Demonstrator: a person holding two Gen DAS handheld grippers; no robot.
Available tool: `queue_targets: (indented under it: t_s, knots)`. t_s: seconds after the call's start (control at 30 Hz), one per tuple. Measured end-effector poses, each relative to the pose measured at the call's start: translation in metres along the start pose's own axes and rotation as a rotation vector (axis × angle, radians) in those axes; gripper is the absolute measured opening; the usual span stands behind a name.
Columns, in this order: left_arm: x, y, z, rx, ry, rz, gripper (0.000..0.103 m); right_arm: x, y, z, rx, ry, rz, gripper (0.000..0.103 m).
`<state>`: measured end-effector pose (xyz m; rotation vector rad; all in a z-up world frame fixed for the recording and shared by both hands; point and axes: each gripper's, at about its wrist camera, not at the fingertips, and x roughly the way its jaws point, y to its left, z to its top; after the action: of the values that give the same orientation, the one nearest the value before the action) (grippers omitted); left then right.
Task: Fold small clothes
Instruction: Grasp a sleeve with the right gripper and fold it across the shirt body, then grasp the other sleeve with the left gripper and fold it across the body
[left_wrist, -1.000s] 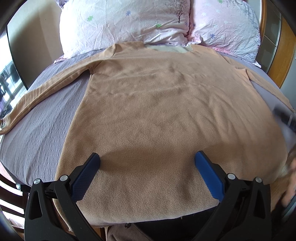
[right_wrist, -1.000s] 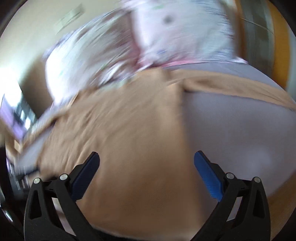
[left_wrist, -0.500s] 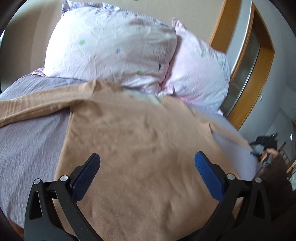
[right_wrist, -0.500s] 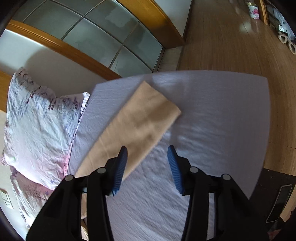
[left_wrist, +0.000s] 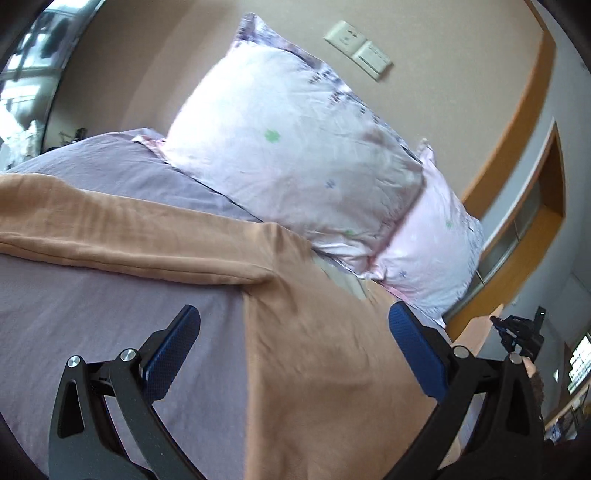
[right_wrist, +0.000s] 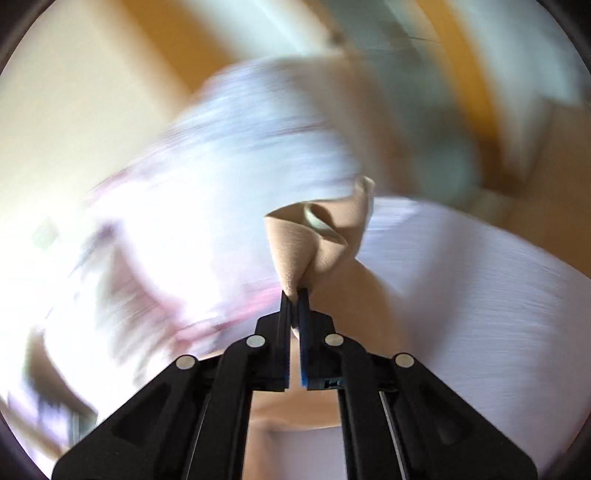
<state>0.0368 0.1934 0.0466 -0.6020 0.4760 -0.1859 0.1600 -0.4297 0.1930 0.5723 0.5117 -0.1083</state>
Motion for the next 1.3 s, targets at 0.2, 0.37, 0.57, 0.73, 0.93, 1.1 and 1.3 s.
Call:
queue_targets:
  t_s: [0.2, 0.37, 0.57, 0.73, 0.93, 1.1, 1.3]
  knots:
    - [-0.022, 0.059, 0.009, -0.255, -0.012, 0.094, 0.102, 0.087, 0.200, -0.111, -0.325, 0.319, 0.380, 0.003]
    - [-0.042, 0.095, 0.012, -0.358, -0.043, 0.183, 0.102, 0.142, 0.268, -0.220, -0.464, 0.630, 0.444, 0.021]
    - [-0.066, 0.132, 0.027, -0.455, -0.106, 0.273, 0.102, 0.126, 0.243, -0.201, -0.396, 0.526, 0.451, 0.069]
    - [-0.080, 0.162, 0.033, -0.592, -0.137, 0.348, 0.102, 0.090, 0.207, -0.191, -0.349, 0.487, 0.420, 0.073]
    - [-0.075, 0.183, 0.048, -0.693, -0.074, 0.364, 0.102, 0.079, 0.194, -0.184, -0.278, 0.498, 0.457, 0.073]
    - [-0.073, 0.203, 0.061, -0.779, -0.065, 0.352, 0.101, 0.067, 0.194, -0.186, -0.267, 0.508, 0.506, 0.077]
    - [-0.058, 0.218, 0.073, -0.786, -0.017, 0.423, 0.029, 0.056, 0.178, -0.183, -0.253, 0.495, 0.523, 0.078]
